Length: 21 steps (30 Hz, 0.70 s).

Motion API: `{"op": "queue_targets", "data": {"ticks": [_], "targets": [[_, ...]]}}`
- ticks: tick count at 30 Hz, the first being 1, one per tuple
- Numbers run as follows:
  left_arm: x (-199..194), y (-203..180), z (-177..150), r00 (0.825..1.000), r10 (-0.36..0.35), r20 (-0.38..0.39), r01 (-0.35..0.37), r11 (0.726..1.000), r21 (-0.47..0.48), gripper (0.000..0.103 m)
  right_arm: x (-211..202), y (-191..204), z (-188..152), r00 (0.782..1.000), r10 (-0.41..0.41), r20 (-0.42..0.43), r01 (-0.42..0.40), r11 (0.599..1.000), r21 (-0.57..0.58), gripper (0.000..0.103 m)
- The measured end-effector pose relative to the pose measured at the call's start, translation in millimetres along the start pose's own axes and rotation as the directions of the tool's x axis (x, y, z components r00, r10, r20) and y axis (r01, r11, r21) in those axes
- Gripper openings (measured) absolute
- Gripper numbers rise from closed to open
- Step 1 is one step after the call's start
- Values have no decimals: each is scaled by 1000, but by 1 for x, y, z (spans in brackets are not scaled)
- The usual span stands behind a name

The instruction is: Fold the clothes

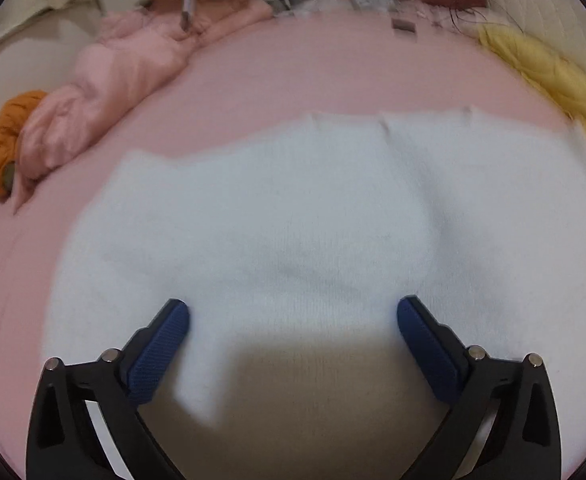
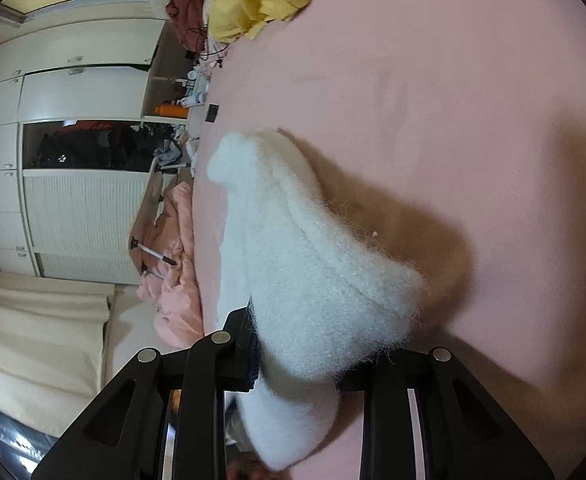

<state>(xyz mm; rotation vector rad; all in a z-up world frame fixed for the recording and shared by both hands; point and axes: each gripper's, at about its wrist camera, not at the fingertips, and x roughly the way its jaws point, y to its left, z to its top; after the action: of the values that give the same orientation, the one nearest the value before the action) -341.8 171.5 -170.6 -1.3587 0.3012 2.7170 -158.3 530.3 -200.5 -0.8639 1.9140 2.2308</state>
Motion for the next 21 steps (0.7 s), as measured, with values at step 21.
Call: {"op": "queue_targets", "data": {"ticks": [21], "targets": [[-16,61,-36,998,5,66,2,995,-95,103,1,88,-17,989,-145,34,149,954,-261,26]]}}
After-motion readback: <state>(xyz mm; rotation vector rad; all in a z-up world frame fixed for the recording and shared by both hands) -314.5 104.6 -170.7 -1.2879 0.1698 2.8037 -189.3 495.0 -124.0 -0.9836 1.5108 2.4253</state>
